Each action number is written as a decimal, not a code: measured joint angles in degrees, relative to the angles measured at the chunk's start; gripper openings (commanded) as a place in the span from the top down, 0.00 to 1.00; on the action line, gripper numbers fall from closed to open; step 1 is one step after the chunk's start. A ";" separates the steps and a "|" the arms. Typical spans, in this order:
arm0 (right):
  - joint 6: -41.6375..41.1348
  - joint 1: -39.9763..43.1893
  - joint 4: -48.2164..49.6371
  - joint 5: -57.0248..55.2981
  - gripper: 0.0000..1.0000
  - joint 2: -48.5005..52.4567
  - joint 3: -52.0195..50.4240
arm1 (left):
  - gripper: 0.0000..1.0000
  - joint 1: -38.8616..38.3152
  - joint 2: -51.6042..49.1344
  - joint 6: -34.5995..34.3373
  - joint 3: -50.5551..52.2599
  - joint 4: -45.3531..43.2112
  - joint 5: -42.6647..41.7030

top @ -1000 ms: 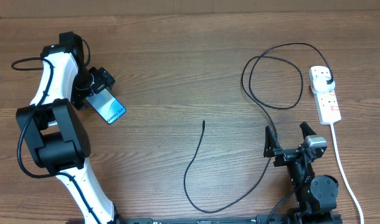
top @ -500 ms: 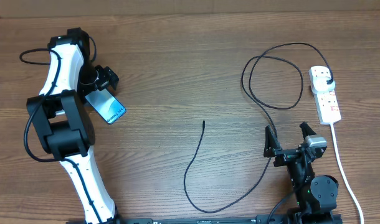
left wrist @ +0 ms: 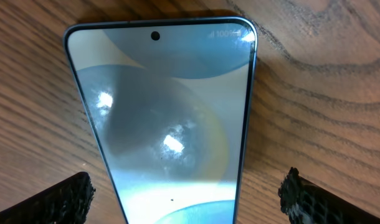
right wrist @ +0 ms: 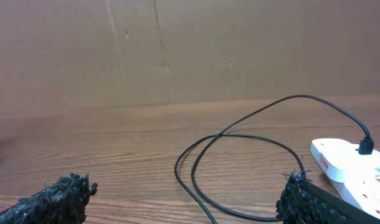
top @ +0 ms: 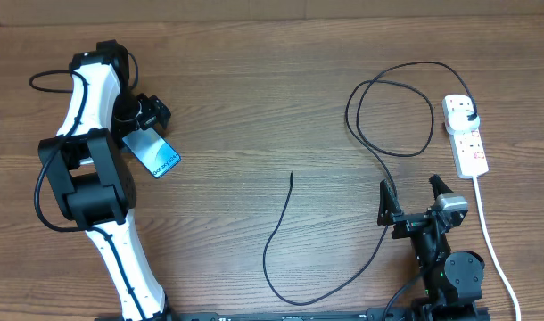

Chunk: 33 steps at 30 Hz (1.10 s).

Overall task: Plug charger to phone and switch on socket
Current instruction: 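Lower the left gripper and align it over the phone's long edges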

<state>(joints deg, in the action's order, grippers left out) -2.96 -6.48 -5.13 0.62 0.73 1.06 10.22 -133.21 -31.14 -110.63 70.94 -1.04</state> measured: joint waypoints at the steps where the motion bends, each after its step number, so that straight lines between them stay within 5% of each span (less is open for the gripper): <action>1: 0.02 0.00 -0.04 -0.02 0.00 0.00 0.00 | 0.01 0.00 0.00 0.02 0.55 -0.48 -0.02; 33: -0.02 0.00 0.00 -0.02 0.00 0.00 0.00 | 0.00 -0.02 0.33 -0.02 5.57 -6.27 -0.57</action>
<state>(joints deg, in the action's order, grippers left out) -2.98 -6.48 -5.13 0.60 0.73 1.06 10.20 -132.88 -31.16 -105.06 64.66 -1.61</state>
